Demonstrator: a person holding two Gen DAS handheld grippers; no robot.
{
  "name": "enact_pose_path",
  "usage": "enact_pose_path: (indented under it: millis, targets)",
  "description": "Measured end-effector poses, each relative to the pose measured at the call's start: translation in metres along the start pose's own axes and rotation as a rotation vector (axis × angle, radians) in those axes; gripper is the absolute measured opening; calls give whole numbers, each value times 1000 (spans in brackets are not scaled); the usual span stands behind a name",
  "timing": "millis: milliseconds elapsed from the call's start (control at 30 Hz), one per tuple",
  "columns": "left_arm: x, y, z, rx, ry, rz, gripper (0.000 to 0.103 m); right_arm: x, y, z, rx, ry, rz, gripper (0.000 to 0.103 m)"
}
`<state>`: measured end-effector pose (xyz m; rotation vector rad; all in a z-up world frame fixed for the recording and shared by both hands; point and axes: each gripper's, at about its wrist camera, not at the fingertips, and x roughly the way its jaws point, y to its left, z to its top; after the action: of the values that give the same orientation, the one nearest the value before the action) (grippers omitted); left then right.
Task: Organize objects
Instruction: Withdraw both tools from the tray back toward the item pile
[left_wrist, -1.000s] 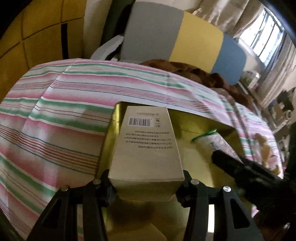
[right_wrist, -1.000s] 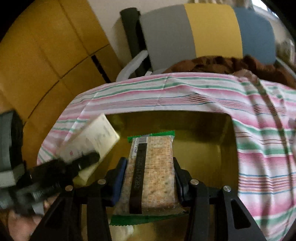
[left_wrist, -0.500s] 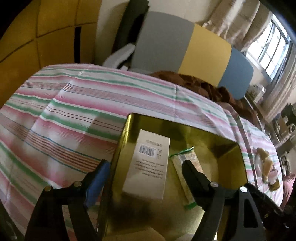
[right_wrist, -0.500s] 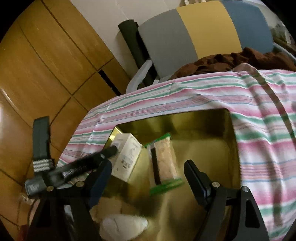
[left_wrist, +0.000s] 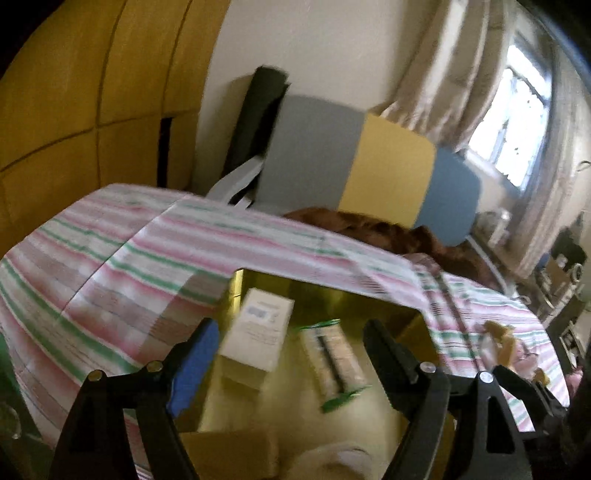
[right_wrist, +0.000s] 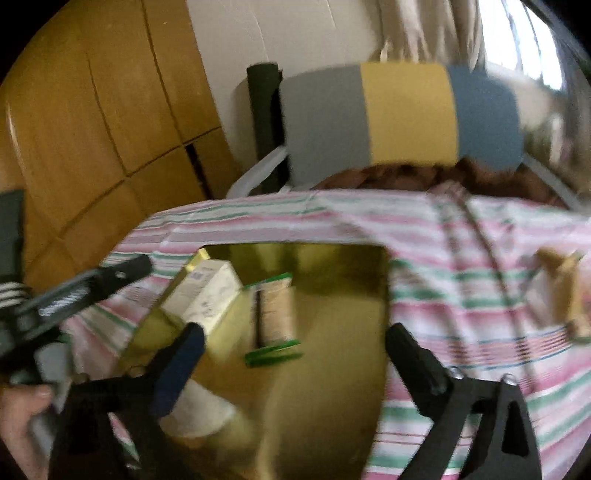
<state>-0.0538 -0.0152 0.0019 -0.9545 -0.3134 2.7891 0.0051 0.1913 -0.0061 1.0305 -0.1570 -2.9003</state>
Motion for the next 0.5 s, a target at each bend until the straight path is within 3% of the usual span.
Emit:
enact_pose_path:
  millis: [100, 233, 500]
  targets:
    - [-9, -19, -7, 40, -19, -41, 82, -8, -4, -2, -28, 0, -46, 103]
    - [-19, -49, -17, 102, -29, -90, 82, -21, -24, -5, 15, -6, -43, 103]
    - [-24, -95, -39, 155, 17, -172, 82, -41, -61, -20, 64, -36, -83, 103]
